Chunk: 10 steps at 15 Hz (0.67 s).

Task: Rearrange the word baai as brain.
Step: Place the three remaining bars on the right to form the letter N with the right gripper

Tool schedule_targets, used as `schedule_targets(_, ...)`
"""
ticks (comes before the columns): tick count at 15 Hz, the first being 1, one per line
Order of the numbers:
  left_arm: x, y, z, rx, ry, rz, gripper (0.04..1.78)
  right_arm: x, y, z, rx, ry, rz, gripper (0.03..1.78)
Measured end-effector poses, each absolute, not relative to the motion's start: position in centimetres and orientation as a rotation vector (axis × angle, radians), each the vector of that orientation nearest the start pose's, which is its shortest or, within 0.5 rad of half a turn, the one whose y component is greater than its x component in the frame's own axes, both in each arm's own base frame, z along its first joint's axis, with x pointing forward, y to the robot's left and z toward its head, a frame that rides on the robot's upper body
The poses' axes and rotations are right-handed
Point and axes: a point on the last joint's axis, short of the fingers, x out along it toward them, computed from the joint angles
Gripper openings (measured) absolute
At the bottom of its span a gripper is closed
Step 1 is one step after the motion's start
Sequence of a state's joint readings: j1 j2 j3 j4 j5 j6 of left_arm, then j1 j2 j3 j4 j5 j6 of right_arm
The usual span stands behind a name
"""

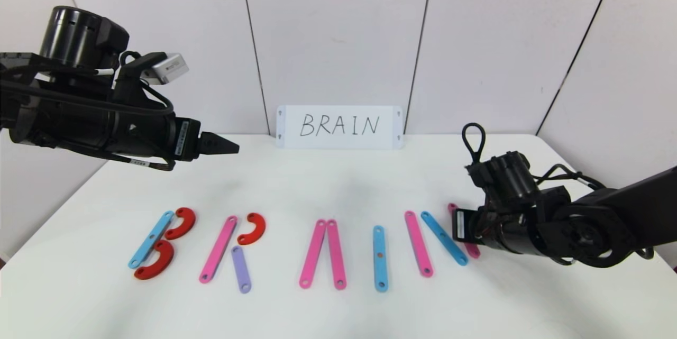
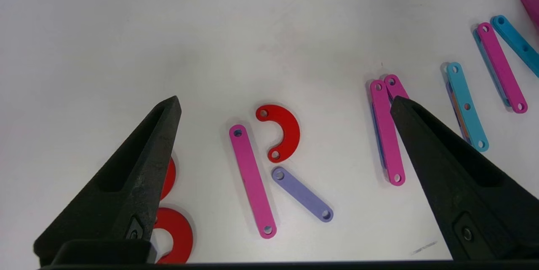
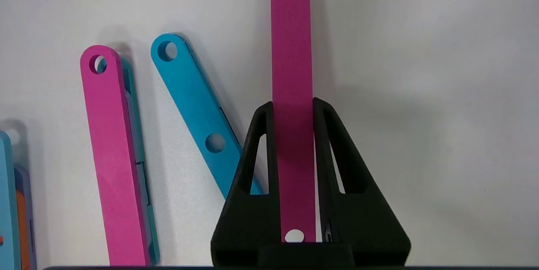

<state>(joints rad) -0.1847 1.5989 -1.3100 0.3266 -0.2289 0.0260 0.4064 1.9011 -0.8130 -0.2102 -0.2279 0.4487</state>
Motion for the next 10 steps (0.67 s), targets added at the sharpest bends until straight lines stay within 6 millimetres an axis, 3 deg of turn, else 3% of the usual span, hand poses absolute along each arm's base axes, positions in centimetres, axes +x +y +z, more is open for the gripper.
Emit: schedule_targets(10,27.48,-5.68,26.35,0.011,0.616,-0.410,1.74,28.54,11.45,8.03,0.144,0.863,-0.033,0.31)
